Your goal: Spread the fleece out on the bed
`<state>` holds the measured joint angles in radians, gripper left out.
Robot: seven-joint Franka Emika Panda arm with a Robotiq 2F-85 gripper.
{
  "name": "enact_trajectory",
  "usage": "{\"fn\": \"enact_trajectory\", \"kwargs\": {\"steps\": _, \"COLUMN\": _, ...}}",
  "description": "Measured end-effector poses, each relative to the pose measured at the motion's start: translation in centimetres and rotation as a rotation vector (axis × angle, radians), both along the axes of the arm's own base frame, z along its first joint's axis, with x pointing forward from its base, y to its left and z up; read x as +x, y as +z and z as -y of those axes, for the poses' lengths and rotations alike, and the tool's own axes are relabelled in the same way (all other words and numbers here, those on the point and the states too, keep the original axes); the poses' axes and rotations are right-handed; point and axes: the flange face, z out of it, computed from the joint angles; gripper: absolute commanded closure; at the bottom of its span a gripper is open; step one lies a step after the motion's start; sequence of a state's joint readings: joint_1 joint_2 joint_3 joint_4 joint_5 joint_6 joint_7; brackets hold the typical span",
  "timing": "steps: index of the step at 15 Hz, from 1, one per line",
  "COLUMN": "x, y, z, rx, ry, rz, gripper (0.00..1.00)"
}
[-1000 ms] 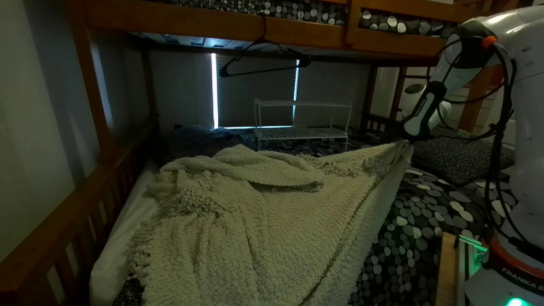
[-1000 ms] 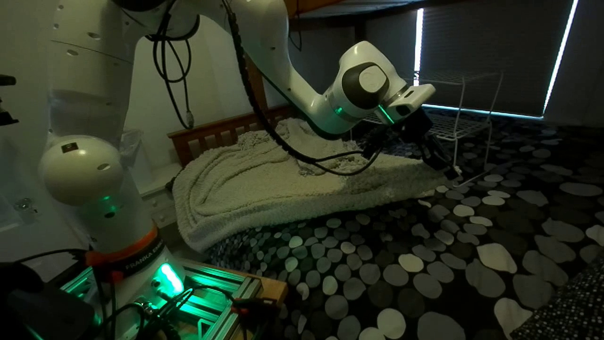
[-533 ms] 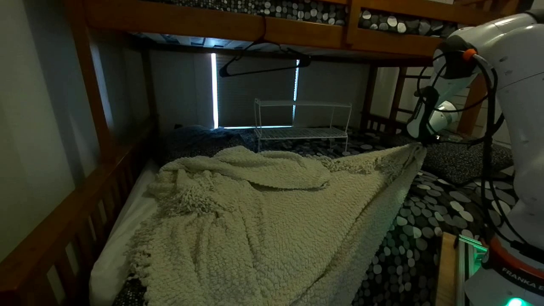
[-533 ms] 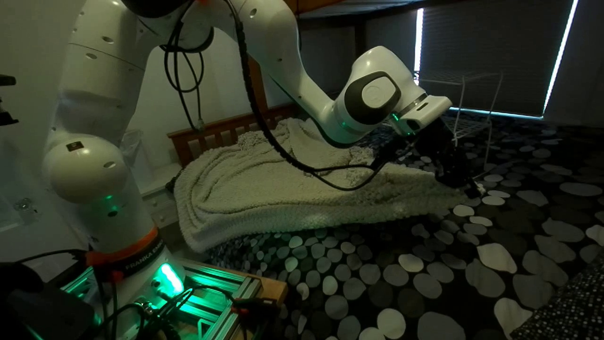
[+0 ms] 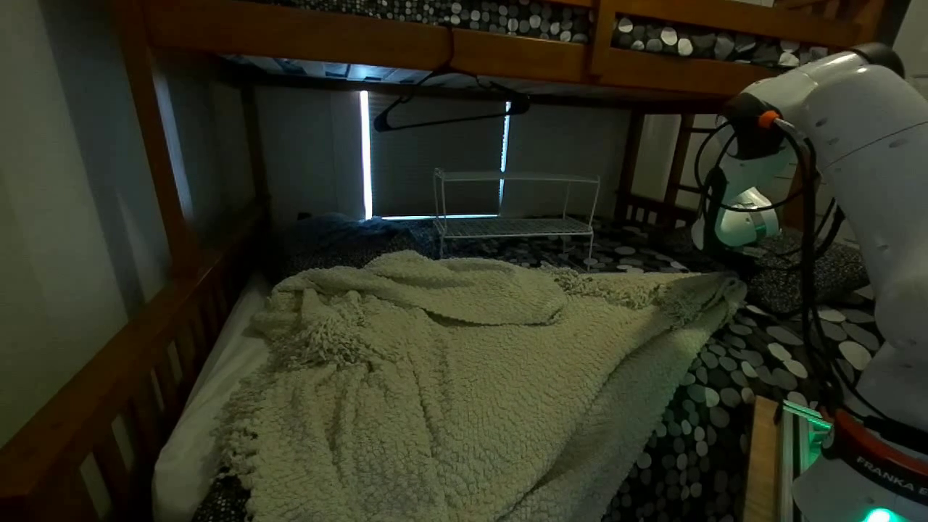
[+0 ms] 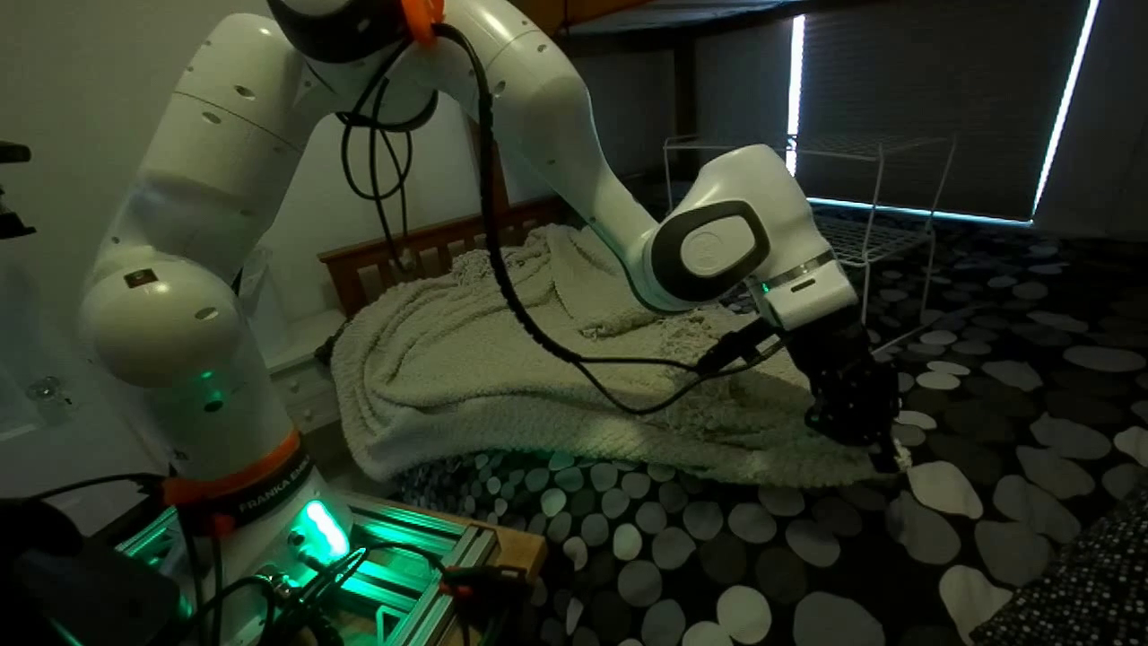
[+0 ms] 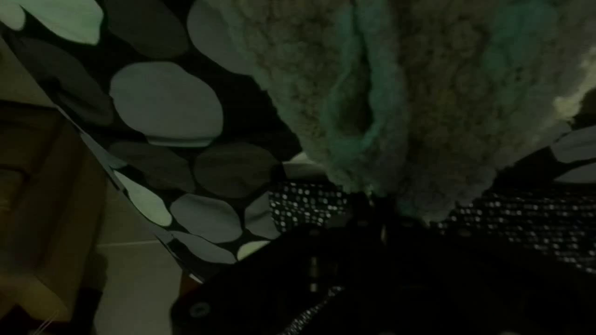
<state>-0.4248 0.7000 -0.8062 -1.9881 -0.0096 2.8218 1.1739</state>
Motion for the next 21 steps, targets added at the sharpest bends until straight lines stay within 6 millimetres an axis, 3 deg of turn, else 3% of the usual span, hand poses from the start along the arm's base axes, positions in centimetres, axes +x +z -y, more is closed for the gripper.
{"fn": "enact_trajectory", "kwargs": {"steps": 2, "x": -0.4, "y": -1.3, "z": 0.0, "rx": 0.018, "ry": -0.036, "rz": 0.017, "gripper": 0.57}}
{"fn": "enact_trajectory", "kwargs": {"steps": 4, "x": 0.5, "y": -1.0, "z": 0.1, "rx": -0.001, "ry": -0.009, "rz": 0.037, "gripper": 0.42}}
{"fn": "enact_trajectory", "kwargs": {"steps": 7, "x": 4.5, "y": 2.6, "z": -0.3, "rx": -0.109, "ry": 0.136, "rz": 0.079, "gripper": 0.19}}
{"fn": "enact_trajectory", "kwargs": {"steps": 9, "x": 8.0, "y": 5.2, "z": -2.0, "rx": -0.136, "ry": 0.247, "rz": 0.092, "gripper": 0.04}}
{"fn": "enact_trajectory", "kwargs": {"steps": 10, "x": 9.9, "y": 6.3, "z": -3.3, "rx": -0.136, "ry": 0.306, "rz": 0.101, "gripper": 0.01}}
{"fn": "enact_trajectory", "kwargs": {"steps": 13, "x": 15.7, "y": 9.0, "z": -8.7, "rx": -0.118, "ry": 0.477, "rz": 0.139, "gripper": 0.00}}
{"fn": "enact_trajectory", "kwargs": {"steps": 16, "x": 20.5, "y": 9.9, "z": -15.9, "rx": -0.067, "ry": 0.638, "rz": 0.170, "gripper": 0.00}}
{"fn": "enact_trajectory", "kwargs": {"steps": 21, "x": 25.5, "y": 10.4, "z": -28.5, "rx": 0.045, "ry": 0.893, "rz": 0.171, "gripper": 0.00}}
